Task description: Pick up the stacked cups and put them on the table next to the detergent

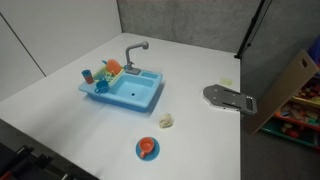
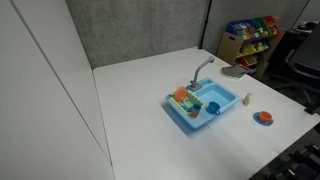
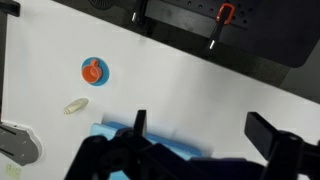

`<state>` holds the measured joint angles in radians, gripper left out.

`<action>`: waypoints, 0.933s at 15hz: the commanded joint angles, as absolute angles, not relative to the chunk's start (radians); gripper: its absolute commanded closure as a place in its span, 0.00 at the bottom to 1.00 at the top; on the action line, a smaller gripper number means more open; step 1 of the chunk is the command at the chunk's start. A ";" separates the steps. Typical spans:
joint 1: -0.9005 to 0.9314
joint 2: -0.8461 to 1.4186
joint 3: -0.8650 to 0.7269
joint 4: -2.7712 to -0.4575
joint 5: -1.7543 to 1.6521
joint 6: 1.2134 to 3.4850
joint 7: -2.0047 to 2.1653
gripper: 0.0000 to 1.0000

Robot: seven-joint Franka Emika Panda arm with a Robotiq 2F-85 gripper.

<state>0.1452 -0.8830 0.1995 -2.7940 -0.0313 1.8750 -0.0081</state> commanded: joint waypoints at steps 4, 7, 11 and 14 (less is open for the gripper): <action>0.135 -0.754 0.195 -2.690 -0.048 1.923 0.027 0.00; 0.127 -0.676 0.197 -2.633 -0.047 1.960 0.041 0.00; 0.119 -0.555 0.193 -2.542 -0.041 2.008 0.058 0.00; 0.111 -0.462 0.194 -2.469 -0.043 2.024 0.088 0.00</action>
<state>0.1226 -0.5735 0.1974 -2.5670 -0.0314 2.0222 0.0450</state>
